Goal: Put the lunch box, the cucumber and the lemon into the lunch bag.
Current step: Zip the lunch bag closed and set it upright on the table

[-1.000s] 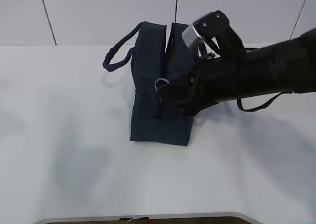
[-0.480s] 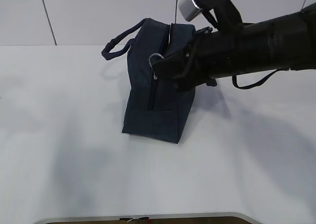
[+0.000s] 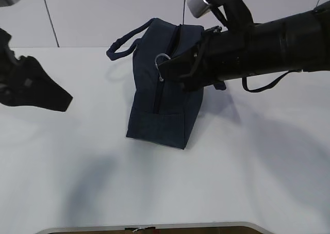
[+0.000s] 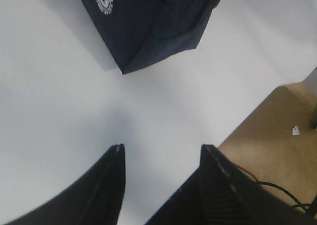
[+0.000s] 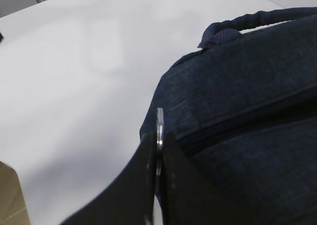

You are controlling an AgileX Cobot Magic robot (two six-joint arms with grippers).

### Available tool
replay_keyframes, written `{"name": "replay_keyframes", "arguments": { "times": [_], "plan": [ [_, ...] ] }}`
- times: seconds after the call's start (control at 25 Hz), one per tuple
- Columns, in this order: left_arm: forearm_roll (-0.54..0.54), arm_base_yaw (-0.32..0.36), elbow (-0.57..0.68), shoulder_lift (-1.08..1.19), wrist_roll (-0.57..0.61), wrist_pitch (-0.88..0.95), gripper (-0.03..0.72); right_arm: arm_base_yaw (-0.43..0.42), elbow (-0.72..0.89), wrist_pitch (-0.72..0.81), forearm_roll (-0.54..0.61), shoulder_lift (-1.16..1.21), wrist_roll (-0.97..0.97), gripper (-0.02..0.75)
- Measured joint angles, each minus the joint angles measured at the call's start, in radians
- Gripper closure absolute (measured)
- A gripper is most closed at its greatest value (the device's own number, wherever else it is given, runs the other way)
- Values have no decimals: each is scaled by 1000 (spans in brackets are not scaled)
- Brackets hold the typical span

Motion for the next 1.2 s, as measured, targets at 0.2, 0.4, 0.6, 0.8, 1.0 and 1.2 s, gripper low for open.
{"name": "replay_keyframes", "arguments": {
  "times": [0.2, 0.4, 0.6, 0.8, 1.0, 1.2],
  "plan": [
    [-10, -56, 0, 115, 82, -134, 335, 0, 0, 8, -1, 0, 47, 733],
    [-18, -114, 0, 222, 139, -220, 335, 0, 0, 10, -1, 0, 92, 733],
    [-30, -180, 0, 287, 178, -331, 334, 0, -6, 12, -2, 0, 124, 733],
    [-51, -193, 0, 304, 195, -422, 334, 0, -36, 12, -3, 0, 138, 733],
    [-129, -195, 0, 316, 273, -489, 334, 0, -50, 12, -3, 0, 140, 733],
    [-223, -199, 0, 357, 349, -511, 334, 0, -50, 14, -3, 0, 144, 733]
  ]
}}
